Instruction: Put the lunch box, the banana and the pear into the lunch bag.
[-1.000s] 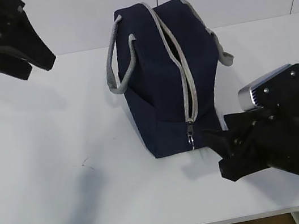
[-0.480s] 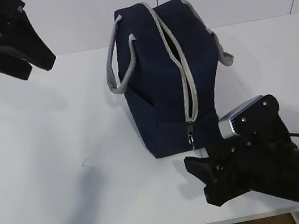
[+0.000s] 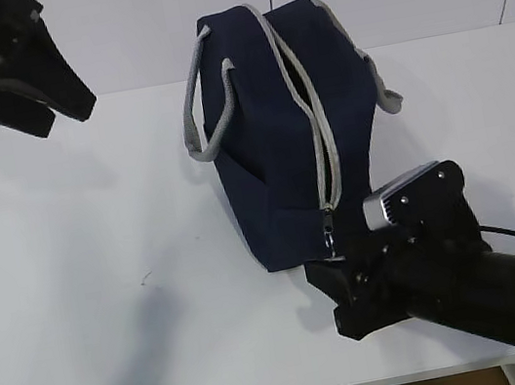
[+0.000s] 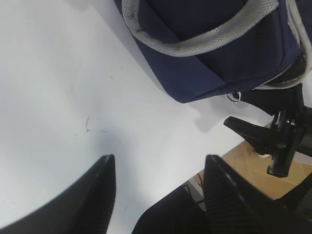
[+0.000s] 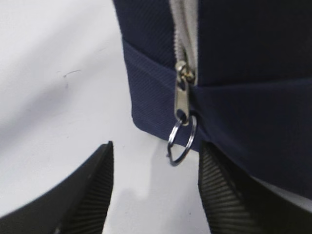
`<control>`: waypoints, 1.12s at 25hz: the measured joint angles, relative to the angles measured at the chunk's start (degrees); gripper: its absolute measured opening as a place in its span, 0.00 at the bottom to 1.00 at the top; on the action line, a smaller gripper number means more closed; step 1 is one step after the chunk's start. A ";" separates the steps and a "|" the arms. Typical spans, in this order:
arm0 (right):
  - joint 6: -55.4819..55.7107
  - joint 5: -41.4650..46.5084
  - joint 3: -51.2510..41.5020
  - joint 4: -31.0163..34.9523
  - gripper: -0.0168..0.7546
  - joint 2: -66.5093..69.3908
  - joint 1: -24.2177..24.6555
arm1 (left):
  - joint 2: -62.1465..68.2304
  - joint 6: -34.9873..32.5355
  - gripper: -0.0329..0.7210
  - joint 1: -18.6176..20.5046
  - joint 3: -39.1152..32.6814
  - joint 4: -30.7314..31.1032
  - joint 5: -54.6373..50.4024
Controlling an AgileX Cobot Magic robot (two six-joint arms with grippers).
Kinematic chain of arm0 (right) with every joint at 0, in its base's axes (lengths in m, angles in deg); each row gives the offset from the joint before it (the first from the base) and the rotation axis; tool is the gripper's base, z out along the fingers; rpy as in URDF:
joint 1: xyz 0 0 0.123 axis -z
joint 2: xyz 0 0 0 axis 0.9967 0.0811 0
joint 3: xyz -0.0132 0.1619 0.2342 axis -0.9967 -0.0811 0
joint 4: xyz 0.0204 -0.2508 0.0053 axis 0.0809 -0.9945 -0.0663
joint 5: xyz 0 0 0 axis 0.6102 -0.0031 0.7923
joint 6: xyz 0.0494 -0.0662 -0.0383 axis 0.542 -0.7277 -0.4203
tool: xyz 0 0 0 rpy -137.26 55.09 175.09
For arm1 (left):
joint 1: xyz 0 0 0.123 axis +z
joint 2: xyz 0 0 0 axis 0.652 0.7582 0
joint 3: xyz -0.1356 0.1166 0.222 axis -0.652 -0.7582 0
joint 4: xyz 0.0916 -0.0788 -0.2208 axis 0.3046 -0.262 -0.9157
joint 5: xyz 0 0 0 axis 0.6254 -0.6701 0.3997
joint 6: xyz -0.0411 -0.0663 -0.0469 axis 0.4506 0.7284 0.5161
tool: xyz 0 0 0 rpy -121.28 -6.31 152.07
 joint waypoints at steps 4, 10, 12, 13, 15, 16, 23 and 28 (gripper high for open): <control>0.04 -0.24 0.31 0.99 0.58 0.73 0.00 | 0.00 0.00 0.62 0.00 0.00 0.00 0.00; 0.13 -0.84 0.31 3.07 0.48 0.73 0.00 | 0.00 0.00 0.62 0.00 0.00 0.00 0.00; 0.13 -0.84 0.31 3.16 0.41 0.73 0.00 | 0.00 0.00 0.62 0.00 0.00 0.00 0.00; 0.13 -0.84 0.31 3.16 0.39 0.73 0.00 | 0.00 0.00 0.62 0.00 0.00 0.00 0.00; 0.13 -0.87 0.31 3.16 0.34 0.73 0.00 | 0.00 0.00 0.62 0.00 0.00 0.00 0.00; 0.13 -0.96 0.31 3.16 0.32 0.73 0.00 | 0.00 0.00 0.62 0.00 0.00 0.00 0.00; 0.39 -0.99 0.31 3.16 0.14 0.73 0.00 | 0.00 0.00 0.62 0.00 0.00 0.00 0.00; 0.43 -1.09 0.31 3.19 0.05 0.73 0.00 | 0.00 0.00 0.57 0.00 0.00 0.00 0.00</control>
